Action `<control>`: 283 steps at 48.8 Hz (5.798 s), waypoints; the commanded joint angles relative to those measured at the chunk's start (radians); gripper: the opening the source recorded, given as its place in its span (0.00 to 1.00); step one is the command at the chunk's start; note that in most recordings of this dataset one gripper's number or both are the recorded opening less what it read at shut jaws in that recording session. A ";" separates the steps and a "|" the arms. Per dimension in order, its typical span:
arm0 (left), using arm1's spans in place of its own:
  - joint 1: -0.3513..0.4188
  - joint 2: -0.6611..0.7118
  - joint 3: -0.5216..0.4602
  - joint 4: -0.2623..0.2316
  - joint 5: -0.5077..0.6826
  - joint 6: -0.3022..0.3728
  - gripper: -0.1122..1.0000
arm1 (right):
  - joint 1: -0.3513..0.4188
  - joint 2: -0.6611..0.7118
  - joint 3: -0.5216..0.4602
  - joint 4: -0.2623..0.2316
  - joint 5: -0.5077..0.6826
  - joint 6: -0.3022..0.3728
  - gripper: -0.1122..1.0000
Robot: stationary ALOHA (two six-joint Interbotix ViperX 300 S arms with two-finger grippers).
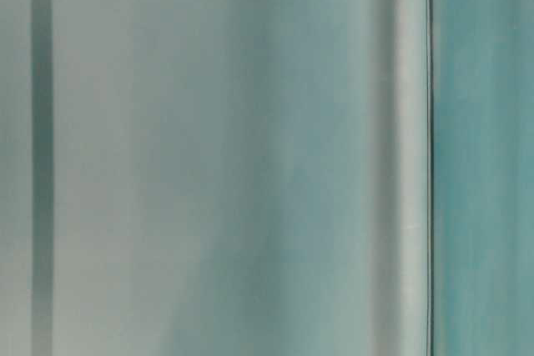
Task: Insert the USB using both arms.
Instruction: 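Close the right gripper on the male plug and left gripper on the socket, then lift both held connectors and rotate them to face each other midair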
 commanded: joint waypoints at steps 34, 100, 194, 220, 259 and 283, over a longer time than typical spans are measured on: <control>-0.002 0.025 -0.025 0.000 -0.041 0.005 0.77 | 0.009 0.054 -0.003 -0.101 -0.034 -0.008 0.63; -0.017 0.104 -0.025 0.002 -0.023 0.012 0.76 | 0.020 0.074 -0.008 -0.130 -0.063 -0.028 0.28; -0.028 0.252 -0.078 0.031 -0.008 0.044 0.30 | 0.020 0.064 -0.017 -0.130 -0.061 -0.035 0.28; -0.037 0.006 -0.132 -0.006 0.178 -0.020 0.30 | 0.028 -0.215 -0.055 -0.270 0.184 -0.103 0.28; -0.189 -0.028 -0.129 -0.077 -0.206 -0.882 0.30 | 0.268 -0.249 -0.052 -0.950 0.364 0.410 0.28; -0.170 0.183 0.006 0.324 -0.979 -1.813 0.30 | 0.399 -0.089 -0.061 -1.304 0.522 0.537 0.28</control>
